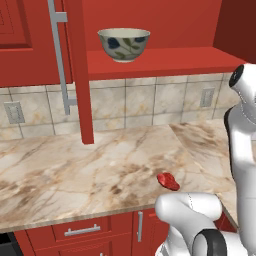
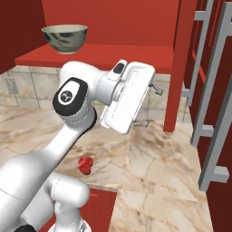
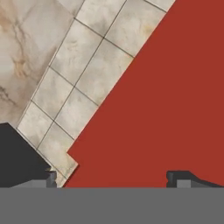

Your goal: Retrieve the bowl from the cabinet, then place the raw meat into the bowl to avoid contamination.

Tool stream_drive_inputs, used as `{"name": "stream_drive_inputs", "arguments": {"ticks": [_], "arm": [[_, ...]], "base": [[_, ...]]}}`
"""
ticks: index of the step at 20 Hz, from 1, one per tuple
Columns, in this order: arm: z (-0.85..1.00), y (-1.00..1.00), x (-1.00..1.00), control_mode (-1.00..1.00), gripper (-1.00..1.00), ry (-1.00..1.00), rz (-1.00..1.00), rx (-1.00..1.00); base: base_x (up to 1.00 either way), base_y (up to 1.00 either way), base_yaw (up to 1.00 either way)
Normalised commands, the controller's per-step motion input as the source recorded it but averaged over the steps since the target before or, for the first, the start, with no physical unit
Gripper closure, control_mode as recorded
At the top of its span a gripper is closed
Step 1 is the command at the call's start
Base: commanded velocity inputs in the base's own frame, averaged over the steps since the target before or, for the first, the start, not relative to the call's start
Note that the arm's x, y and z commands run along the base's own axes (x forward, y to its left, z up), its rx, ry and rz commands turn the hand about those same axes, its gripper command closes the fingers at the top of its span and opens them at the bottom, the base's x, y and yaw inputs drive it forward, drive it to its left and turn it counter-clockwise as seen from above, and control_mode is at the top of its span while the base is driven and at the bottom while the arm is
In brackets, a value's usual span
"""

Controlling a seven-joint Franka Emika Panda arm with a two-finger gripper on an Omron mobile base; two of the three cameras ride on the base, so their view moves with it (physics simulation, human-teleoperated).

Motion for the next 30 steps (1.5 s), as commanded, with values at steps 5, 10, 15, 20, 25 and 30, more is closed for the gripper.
{"name": "stream_drive_inputs", "arguments": {"ticks": [5,10,15,20,25,30], "arm": [[0.00,0.27,0.19,-1.00,-1.00,-0.06,0.03,0.24],[0.00,0.39,0.15,-1.00,-1.00,-0.01,0.24,0.24],[0.00,0.45,0.04,-1.00,-1.00,0.00,0.31,0.17],[0.00,0.46,0.04,-1.00,-1.00,-0.02,0.31,0.14],[0.07,0.42,0.22,-1.00,-1.00,-0.04,0.24,0.21],[0.01,0.46,0.21,-1.00,-1.00,-0.06,0.24,0.20]], "base": [[0.00,0.00,0.00],[0.00,0.00,0.00],[0.00,0.00,0.00],[0.00,0.00,0.00],[0.00,0.00,0.00],[0.00,0.00,0.00]]}}
